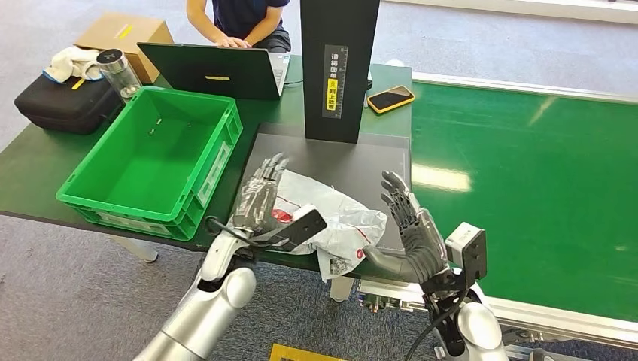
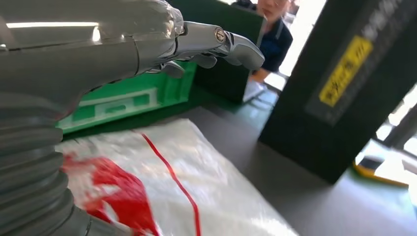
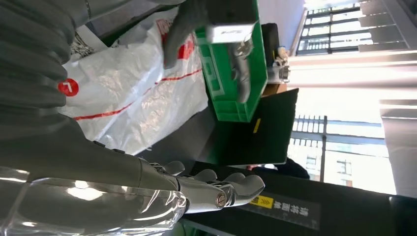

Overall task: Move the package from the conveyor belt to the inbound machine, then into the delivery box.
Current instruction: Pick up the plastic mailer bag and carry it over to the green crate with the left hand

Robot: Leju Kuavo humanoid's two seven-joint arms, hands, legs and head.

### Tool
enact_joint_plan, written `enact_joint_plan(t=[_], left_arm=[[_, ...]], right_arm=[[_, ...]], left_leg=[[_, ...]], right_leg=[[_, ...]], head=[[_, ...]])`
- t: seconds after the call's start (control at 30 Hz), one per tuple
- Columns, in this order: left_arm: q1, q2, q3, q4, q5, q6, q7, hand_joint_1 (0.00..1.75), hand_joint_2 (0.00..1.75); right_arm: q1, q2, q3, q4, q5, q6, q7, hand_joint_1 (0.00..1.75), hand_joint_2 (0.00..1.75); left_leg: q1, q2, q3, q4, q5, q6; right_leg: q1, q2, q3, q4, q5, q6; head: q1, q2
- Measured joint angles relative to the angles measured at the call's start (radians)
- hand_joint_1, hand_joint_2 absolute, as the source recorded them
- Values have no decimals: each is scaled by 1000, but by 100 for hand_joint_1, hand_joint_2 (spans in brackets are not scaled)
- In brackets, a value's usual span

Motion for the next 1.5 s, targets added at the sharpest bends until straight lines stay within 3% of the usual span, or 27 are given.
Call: enact_joint_plan(t=[0.2, 0.33, 0.37, 0.47, 0.5, 0.8, 1.03, 1.23, 1.4, 1.5], left_arm=[[-94, -36, -58, 168, -34, -103, 47, 0, 175], [-128, -51, -83, 252, -32, -237, 73, 2, 175], [-135, -54, -89, 271, -29, -272, 77, 17, 175], [-156, -59, -100, 312, -20, -338, 86, 146, 175], [-162, -60, -102, 322, -18, -345, 87, 175, 175], [-197, -62, -116, 360, -2, -330, 76, 175, 175], [-201, -62, -118, 364, 28, -257, 50, 175, 175], [-182, -55, -103, 358, 78, -48, 9, 175, 175], [-149, -29, -40, 291, 133, 157, -38, 175, 175], [-125, -8, 9, 219, 162, 230, -63, 175, 175]], right_arm=[[27, 8, -38, -35, 8, 0, -11, 0, 175], [26, 12, -50, -36, 19, -1, -21, 0, 175], [23, 13, -51, -34, 19, -2, -23, 0, 175], [11, 14, -55, -23, 19, -9, -30, 0, 175], [8, 14, -56, -19, 19, -12, -32, 0, 175], [8, 16, -61, -1, 13, -26, -39, 0, 175], [10, 22, -62, -1, 10, -39, -40, 0, 175], [26, 24, -71, -8, 3, -40, -32, 0, 175], [44, 24, -82, -33, -8, -40, -15, 0, 175], [50, 24, -89, -42, -19, -40, -10, 0, 175]], left_leg=[[0, 0, -1, 0, 0, 0], [0, 0, -1, 0, 0, 0], [0, 0, -1, -1, 0, 0], [0, 0, 1, -1, 0, 0], [0, 0, 1, -1, 0, 0], [0, 0, 3, -1, 0, 0], [0, 0, 2, -1, 0, 0], [0, 0, 1, -1, 0, 0], [0, 0, 0, -1, 0, 0], [0, 0, -1, -1, 0, 0]], right_leg=[[0, 0, 0, 0, 0, 0], [0, 0, 0, 0, 0, 0], [0, 0, 0, 0, 0, 0], [0, 0, 1, 0, 0, 0], [0, 0, 2, 0, 0, 0], [0, -1, 3, 0, 0, 0], [0, 0, 3, 0, 0, 0], [0, 0, 1, 0, 0, 0], [0, 0, 0, 0, 0, 0], [0, 0, -1, 0, 0, 0]], head=[[0, 0], [0, 0], [0, 0], [0, 0], [0, 0], [0, 0], [0, 0], [0, 0], [0, 0], [0, 0]])
